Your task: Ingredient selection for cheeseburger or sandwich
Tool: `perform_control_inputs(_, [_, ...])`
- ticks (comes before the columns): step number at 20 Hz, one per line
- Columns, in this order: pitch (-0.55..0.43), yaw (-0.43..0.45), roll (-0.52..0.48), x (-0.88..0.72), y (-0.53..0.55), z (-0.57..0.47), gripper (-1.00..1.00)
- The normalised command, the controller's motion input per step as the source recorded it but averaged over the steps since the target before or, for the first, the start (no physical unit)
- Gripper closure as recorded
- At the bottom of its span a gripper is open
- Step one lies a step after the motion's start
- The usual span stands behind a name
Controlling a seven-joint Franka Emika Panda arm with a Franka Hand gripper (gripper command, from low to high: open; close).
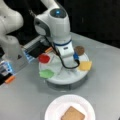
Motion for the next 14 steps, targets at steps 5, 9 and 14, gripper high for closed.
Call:
perform_control_inputs(5, [-0.003,-0.171,0.019,-0.01,0.32,0.04,-1.00])
perform_control_inputs(9, [-0.008,-0.099,0.011,0.02,0.30,0.10,-1.00])
perform_control_inputs(14, [-0.008,-0.043,0.000,0.05,0.28,0.16,-1.00])
